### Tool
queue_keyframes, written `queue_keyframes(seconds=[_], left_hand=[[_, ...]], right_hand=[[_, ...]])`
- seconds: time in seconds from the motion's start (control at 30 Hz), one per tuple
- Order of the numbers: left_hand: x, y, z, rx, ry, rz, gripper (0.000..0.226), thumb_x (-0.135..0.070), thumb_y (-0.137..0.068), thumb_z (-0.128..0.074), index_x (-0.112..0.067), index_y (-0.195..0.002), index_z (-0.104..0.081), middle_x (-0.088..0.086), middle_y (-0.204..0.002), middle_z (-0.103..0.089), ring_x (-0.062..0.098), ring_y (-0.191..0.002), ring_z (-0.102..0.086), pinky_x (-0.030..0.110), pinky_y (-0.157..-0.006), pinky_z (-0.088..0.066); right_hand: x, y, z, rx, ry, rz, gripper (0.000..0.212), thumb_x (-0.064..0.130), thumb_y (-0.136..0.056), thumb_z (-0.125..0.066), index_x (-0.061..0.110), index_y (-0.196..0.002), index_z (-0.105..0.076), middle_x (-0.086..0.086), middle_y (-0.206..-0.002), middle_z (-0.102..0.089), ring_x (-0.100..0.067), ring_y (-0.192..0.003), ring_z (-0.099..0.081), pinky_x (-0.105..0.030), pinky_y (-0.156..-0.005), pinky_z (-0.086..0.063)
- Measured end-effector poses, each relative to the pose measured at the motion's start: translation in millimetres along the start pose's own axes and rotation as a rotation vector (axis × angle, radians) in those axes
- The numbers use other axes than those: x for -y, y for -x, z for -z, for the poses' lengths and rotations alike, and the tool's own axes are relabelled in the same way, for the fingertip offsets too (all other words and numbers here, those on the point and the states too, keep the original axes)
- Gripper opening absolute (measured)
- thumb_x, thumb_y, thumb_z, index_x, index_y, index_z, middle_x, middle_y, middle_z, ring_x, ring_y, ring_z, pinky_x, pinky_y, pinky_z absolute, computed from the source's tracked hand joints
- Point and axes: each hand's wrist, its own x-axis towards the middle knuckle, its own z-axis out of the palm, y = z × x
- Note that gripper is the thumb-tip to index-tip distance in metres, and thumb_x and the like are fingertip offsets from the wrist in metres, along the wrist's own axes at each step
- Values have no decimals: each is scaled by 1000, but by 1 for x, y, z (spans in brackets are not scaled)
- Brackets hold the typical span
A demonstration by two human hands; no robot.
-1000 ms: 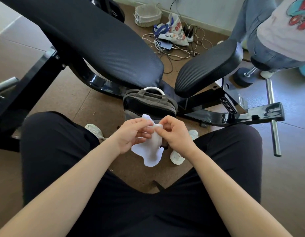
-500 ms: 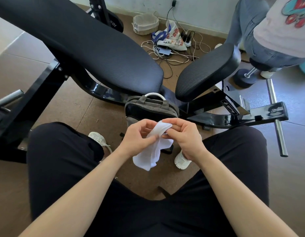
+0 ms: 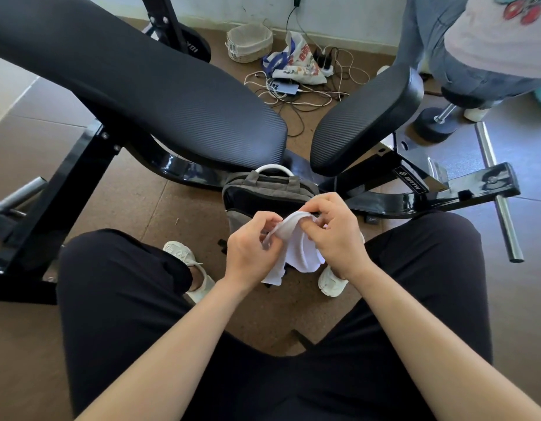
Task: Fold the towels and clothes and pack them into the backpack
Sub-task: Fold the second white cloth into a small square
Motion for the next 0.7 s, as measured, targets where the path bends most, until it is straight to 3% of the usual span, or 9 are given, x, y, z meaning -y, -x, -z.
queue_keyframes(seconds=[0.1, 0.17, 0.3, 0.4, 0.5, 0.57, 0.63, 0.7], left_hand=[[3, -2, 2, 44, 54, -18, 16, -4, -88, -70, -16, -96, -64, -7, -89, -68, 10, -80, -67, 35, -68, -59], [6, -3, 3, 77, 60, -63, 10, -4, -89, -66, -14, -90, -66, -4, -84, -69, 13, -76, -67, 40, -66, -59], [9, 1, 0, 96, -12, -110, 21, -7, -87, -62, -15, -94, -80, -5, -90, -78, 11, -80, -72, 37, -69, -59], [2, 4, -2, 75, -73, -88, 20, -24, -87, -65, -18, -96, -82, -7, -90, -79, 8, -80, -71, 31, -69, -59], [-8, 3, -4, 13, -139, -50, 29, -45, -86, -67, -19, -88, -81, -10, -80, -75, 3, -70, -65, 16, -63, -48], [-12, 3, -5, -15, -147, -68, 28, -44, -87, -67, -19, -87, -80, -10, -79, -75, 2, -71, -64, 12, -64, -43], [-7, 1, -8, 18, -99, -94, 24, -37, -89, -67, -18, -90, -81, -7, -89, -77, 5, -81, -67, 19, -70, -51], [6, -2, -11, 106, -78, -103, 22, -32, -89, -67, -18, -91, -83, -2, -109, -77, 15, -101, -69, 32, -85, -54]], right_hand=[[-3, -2, 4, 53, -125, -161, 7, 12, -101, -59, 15, -97, -65, 4, -67, -66, -22, -50, -64, -31, -48, -50], [-6, -3, 5, 49, -155, -188, 9, 15, -101, -60, 11, -94, -62, 2, -63, -66, -29, -48, -65, -35, -47, -51], [-8, -4, 6, 19, -127, -154, 14, 17, -96, -70, 7, -89, -62, 1, -55, -62, -20, -46, -61, -29, -46, -48], [-8, -2, 5, 13, -46, -67, 14, 18, -92, -75, 15, -84, -64, 6, -61, -63, -16, -51, -61, -29, -51, -50], [-6, 1, 1, -6, 36, 57, 15, 13, -88, -78, 15, -80, -65, 9, -63, -58, -8, -55, -55, -18, -53, -43], [-4, 3, -1, 11, 29, 84, 17, 11, -87, -79, 18, -79, -65, 15, -61, -58, -6, -55, -55, -14, -53, -41], [-2, 3, 0, 27, 7, 97, 17, 11, -87, -79, 19, -79, -66, 15, -64, -60, -6, -56, -55, -17, -55, -43], [-2, 1, 6, 39, -35, 111, 16, 7, -87, -76, 19, -81, -66, 9, -69, -61, -9, -58, -56, -31, -54, -48]])
